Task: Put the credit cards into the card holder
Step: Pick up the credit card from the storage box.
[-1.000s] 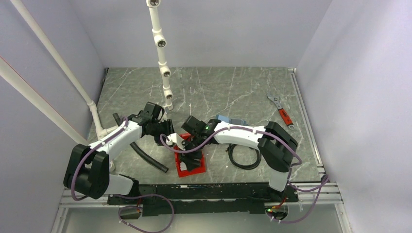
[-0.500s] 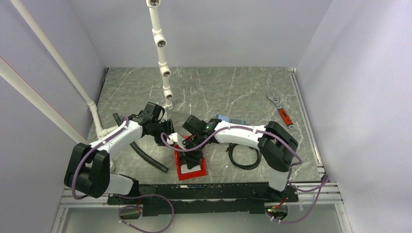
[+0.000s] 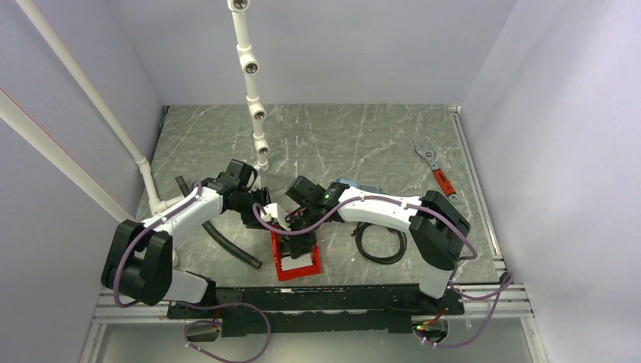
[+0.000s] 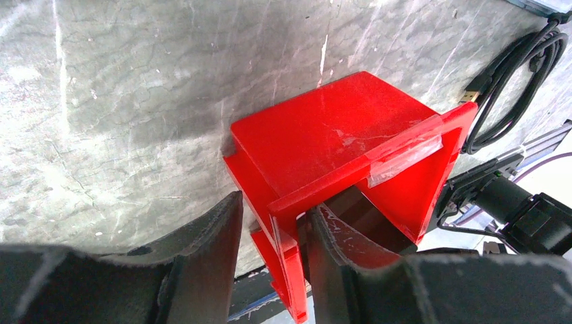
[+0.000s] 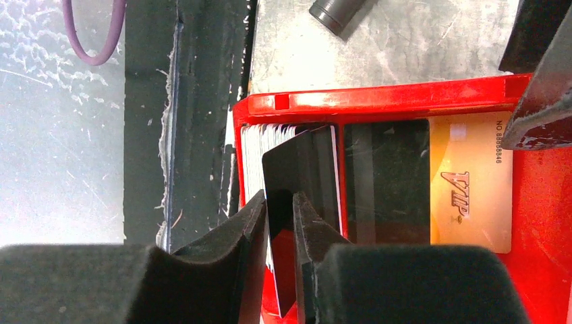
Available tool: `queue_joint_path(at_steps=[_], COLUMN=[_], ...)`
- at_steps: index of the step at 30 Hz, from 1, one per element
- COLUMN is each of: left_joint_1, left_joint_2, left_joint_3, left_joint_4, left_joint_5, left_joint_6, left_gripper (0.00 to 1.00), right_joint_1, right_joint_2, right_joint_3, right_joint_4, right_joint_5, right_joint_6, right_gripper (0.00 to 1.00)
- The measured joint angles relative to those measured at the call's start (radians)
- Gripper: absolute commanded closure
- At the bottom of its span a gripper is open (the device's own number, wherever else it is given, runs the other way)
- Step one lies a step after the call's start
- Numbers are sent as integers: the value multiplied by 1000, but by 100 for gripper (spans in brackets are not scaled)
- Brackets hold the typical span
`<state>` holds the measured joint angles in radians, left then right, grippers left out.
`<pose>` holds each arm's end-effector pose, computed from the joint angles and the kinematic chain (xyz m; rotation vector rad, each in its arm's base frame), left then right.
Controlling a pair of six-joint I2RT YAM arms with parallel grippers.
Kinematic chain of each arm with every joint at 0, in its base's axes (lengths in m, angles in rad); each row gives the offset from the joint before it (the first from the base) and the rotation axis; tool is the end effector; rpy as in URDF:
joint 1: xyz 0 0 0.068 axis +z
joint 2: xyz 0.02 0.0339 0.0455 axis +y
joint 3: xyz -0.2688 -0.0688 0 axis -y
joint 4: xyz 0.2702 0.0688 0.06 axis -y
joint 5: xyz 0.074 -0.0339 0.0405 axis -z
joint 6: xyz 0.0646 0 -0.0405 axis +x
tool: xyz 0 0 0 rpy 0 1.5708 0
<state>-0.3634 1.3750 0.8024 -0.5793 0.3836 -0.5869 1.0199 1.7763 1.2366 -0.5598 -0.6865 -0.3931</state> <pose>0.2548 -0.1228 0.1589 -0.2005 2.8401 -0.7679 0.1712 0.3569 0.1788 -1.9246 1.8989 1.1153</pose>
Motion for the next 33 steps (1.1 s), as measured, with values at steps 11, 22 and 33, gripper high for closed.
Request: queue_joint_path(at_steps=[11,22,33], left_joint_1=[-1,0,7], left_joint_2=[2,-84,-196], left_joint_3=[10,222,344], left_joint_4=[-18,-163,-21], left_joint_5=[7,-45,150], left_joint_6=[2,47,56], left_gripper=[50,29,24], right_joint_1=[-7,-5,-511], right_joint_2=[-13,-248,-466], right_joint_3=[0,-122,-363], right_joint_4=[17,180,545], right_joint_5=[21,132,126], right_joint_6=[4,194,826], right_gripper=[100,100,100])
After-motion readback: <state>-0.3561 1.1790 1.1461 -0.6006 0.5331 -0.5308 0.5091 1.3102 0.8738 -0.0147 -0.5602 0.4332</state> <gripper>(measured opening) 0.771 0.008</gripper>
